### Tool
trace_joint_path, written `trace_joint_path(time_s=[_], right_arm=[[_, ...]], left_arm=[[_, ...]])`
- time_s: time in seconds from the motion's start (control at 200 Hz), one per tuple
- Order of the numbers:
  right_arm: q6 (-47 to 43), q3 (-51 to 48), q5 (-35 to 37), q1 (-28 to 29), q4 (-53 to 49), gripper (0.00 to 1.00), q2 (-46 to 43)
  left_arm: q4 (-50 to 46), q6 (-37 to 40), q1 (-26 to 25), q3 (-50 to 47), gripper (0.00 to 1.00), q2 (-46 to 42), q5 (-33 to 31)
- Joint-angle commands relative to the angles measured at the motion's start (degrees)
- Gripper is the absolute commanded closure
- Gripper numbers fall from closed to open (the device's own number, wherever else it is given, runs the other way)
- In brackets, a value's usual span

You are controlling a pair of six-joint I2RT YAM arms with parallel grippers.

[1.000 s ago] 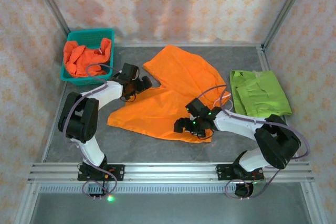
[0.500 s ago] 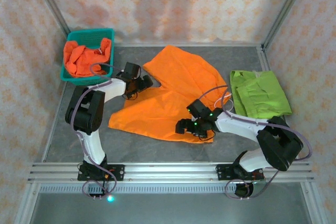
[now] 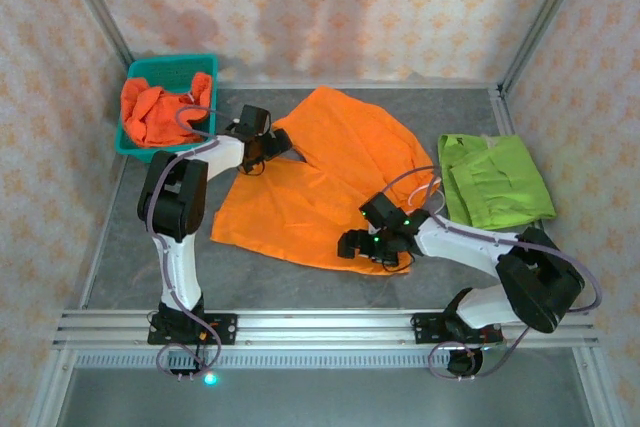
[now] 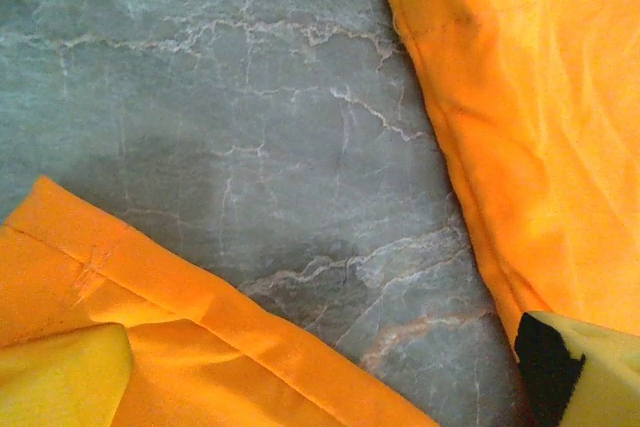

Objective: Fold and stack the shorts

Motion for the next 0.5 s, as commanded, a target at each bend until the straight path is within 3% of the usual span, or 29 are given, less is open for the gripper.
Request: trace_joint_path(time_s=[0.0,0.13,0.275,0.495], right_arm=[[-0.9,-0.9,1.4,0.2,-5.6,0.08,-0.5],[-2.7,4.8,0.5,0.1,-7.5,0.06,-4.2],[-6.2,15.4,2.2,-1.8,-13.1,0.01,-8.6],[-10.9,26.6,4.7,-14.5,-18.5,0.0,-7.6]], left_arm=[[-0.4,1.4,0.7,1.0,0.0,-2.6,-0.6],[3.1,0.8,0.5,-0.6,0.0,-10.9,2.8],[0.8,2.6,-0.4,4.6,0.0,-15.0,7.6],[0.0,2.2,-3.7,15.4,0.0,-10.2,12.7]])
